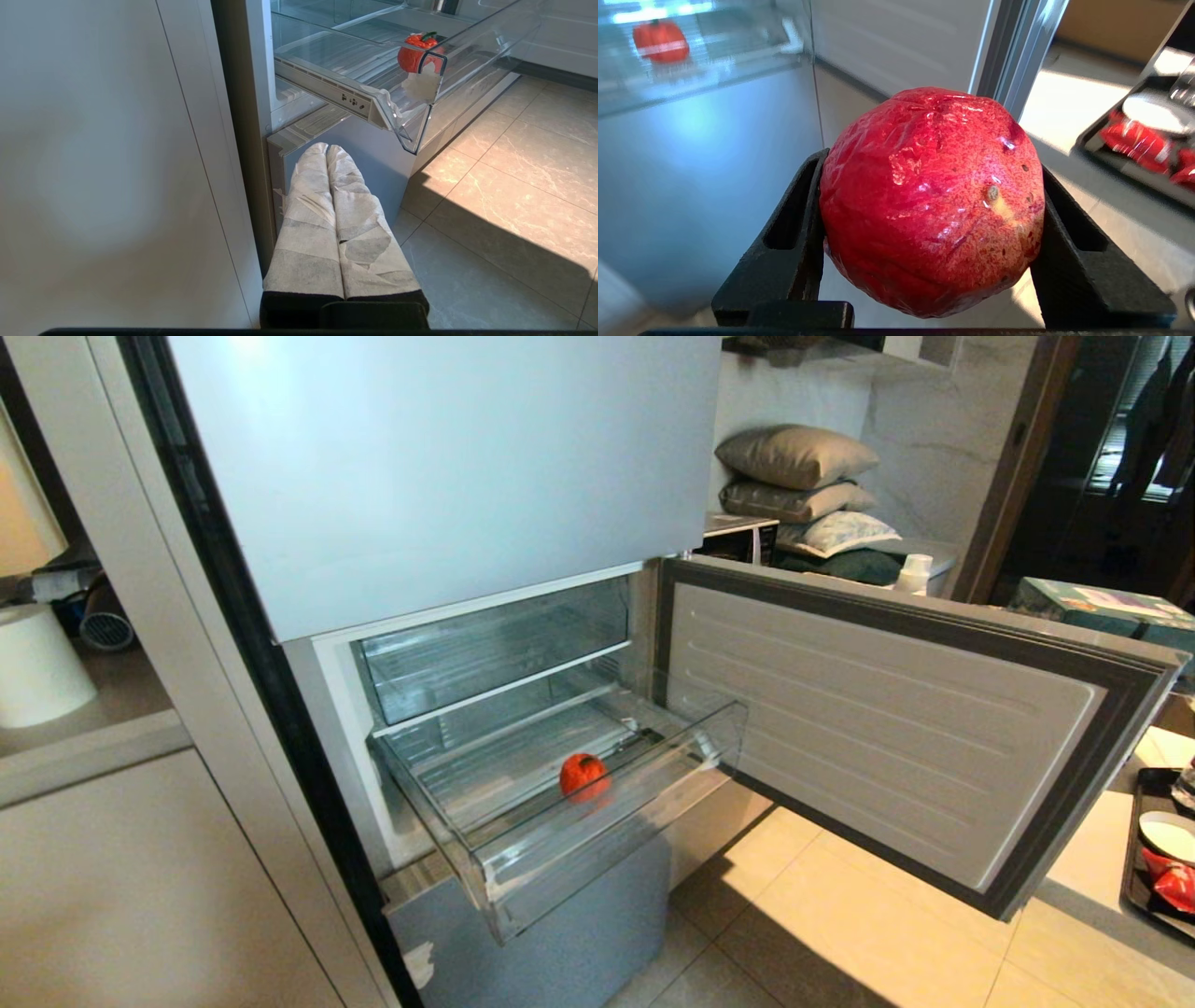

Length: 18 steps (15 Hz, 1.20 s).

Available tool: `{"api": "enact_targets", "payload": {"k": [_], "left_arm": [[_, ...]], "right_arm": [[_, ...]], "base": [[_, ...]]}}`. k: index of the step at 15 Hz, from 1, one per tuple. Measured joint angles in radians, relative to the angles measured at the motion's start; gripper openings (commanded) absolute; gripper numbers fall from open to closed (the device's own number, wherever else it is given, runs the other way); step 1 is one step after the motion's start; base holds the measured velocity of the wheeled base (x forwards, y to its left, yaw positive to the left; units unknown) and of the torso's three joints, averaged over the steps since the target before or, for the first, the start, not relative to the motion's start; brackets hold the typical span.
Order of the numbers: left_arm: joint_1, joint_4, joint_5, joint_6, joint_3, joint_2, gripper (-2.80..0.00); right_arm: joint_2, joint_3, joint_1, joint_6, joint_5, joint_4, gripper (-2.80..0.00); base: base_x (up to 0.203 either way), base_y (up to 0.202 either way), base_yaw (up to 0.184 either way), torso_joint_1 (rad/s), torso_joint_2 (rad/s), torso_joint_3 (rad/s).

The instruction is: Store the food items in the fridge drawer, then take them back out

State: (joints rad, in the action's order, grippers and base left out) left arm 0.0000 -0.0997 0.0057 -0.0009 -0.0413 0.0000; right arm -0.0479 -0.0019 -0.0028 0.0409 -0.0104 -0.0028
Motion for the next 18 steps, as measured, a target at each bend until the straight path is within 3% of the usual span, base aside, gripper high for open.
{"api": "enact_targets", "payload": {"k": [6, 18], "left_arm": [[0.000, 0.001, 0.000, 0.000, 0.000, 0.000, -2.80], [0.000, 0.001, 0.000, 0.000, 0.000, 0.000, -2.80]], "right_arm": [[0.048, 0.001, 0.005, -0.012, -0.004, 0.007, -2.80], [0.050, 0.002, 0.006, -0.019, -0.004, 0.009, -2.80]], "base": [[0.001, -0.002, 0.015, 0.000, 0.00, 0.000], [0.000, -0.008, 0.170, 0.002, 0.00, 0.002]]}}
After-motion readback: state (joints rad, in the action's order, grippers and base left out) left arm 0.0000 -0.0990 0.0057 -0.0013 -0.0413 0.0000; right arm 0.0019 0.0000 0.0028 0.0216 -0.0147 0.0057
